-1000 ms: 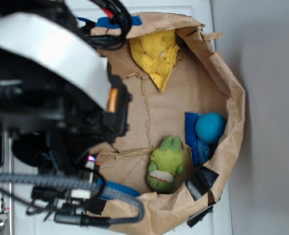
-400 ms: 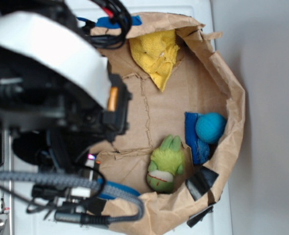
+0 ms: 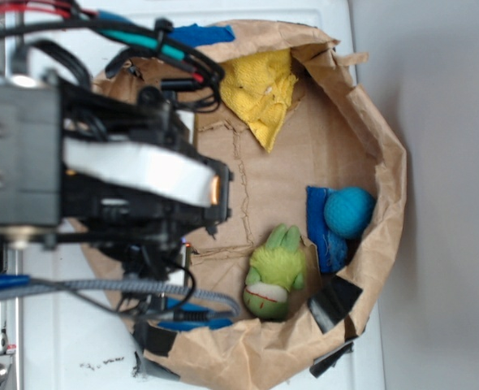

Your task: Grab the blue ball.

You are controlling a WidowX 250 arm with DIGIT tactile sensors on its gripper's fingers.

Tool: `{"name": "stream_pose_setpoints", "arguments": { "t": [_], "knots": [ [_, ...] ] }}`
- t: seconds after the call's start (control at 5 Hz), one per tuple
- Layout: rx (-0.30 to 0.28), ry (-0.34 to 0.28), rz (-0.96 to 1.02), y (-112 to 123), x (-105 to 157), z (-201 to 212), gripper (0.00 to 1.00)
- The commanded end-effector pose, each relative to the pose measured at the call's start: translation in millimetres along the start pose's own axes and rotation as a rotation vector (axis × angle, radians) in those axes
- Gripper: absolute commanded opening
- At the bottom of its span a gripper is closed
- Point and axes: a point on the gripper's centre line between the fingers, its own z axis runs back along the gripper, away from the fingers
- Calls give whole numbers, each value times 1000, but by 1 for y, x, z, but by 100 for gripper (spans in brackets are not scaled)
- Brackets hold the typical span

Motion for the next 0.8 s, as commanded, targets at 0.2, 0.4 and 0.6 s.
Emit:
{"name": "stream_pose_setpoints", "arguments": {
  "t": [0.2, 0.4, 0.6],
  "knots": [
    [-176, -42, -25, 21, 48, -2, 100],
    [-173, -63, -25, 14, 57, -1, 100],
    [-156, -83, -30, 12, 60, -11, 100]
  ]
}}
